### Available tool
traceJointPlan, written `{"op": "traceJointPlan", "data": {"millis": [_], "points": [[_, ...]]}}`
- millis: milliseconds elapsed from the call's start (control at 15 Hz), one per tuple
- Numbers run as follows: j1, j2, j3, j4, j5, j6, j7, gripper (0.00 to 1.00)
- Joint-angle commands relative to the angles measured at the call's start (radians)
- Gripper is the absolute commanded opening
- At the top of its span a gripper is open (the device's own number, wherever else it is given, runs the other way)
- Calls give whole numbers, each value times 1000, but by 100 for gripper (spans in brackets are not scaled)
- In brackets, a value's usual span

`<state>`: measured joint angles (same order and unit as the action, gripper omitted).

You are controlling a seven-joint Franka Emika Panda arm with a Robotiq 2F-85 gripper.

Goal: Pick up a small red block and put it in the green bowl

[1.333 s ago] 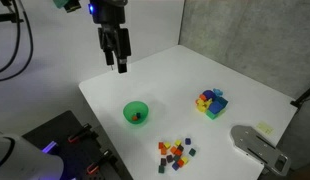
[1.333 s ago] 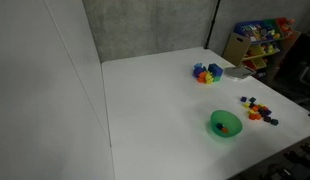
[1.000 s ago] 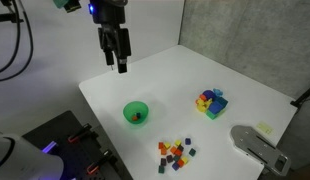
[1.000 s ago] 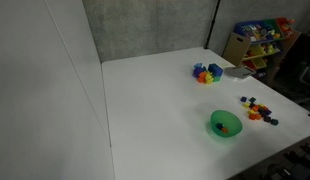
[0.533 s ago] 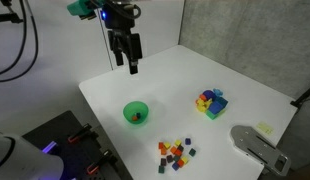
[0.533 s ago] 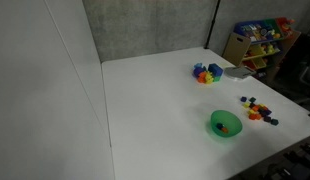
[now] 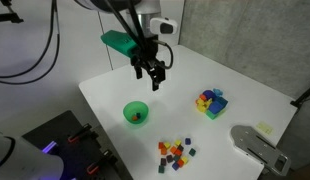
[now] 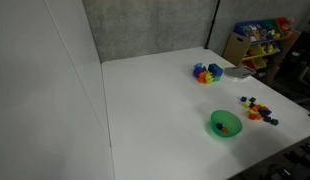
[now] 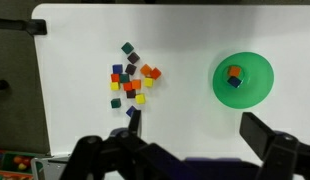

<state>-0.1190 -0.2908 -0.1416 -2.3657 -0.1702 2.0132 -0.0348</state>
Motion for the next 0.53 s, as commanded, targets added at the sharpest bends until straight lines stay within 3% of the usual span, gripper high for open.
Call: {"op": "traceJointPlan", "data": {"millis": [0, 467], "points": [[-12, 100, -35, -17, 38, 144, -68, 100], [-30, 307, -49, -82, 66, 464, -168, 100]]}}
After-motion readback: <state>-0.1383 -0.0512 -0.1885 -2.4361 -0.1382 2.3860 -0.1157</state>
